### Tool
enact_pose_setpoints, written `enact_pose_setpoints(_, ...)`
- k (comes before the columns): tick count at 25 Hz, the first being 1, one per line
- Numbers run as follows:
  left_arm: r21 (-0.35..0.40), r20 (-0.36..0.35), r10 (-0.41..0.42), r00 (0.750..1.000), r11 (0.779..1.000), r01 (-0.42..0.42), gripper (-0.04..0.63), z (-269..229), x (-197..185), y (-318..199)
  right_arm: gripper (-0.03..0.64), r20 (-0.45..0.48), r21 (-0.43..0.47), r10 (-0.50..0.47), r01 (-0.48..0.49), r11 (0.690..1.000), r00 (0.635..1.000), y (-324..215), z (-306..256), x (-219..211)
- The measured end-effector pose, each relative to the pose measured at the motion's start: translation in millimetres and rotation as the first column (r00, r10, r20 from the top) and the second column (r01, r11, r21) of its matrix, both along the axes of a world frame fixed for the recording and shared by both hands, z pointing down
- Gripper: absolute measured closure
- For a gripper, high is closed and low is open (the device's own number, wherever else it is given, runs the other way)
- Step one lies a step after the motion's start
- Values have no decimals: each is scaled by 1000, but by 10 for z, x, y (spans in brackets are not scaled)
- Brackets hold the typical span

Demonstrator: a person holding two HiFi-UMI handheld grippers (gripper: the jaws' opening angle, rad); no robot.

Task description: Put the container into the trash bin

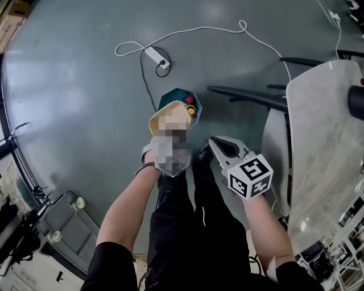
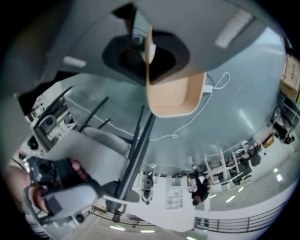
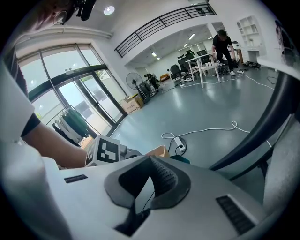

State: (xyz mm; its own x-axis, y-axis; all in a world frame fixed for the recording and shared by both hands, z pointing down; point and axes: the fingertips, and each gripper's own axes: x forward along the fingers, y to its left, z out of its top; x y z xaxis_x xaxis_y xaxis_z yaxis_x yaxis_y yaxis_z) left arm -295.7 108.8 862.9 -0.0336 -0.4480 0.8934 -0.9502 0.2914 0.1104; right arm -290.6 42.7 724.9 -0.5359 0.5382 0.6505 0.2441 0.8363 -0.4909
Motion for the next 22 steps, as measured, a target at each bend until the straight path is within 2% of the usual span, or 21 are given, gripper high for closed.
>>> enact_pose_setpoints(5, -17, 7, 44, 999, 999, -44, 569, 373, -56, -97, 622, -26, 2, 29, -29, 1000, 999, -36, 367, 18)
enact_pose_setpoints(12, 6, -34, 30, 999, 1000, -30, 569, 756, -108, -165, 622, -35, 29, 27, -26, 999, 999, -60, 884, -116)
enact_pose_setpoints(16, -1, -51, 1, 999, 1000, -1, 568, 996, -168, -159, 623, -95, 55, 3, 2, 998, 995, -75, 1345, -114)
enact_pose_setpoints(22, -31, -57, 27, 998, 999, -29, 568, 1373, -151, -183, 621, -134, 51, -36, 43, 998, 990, 4, 1694, -45)
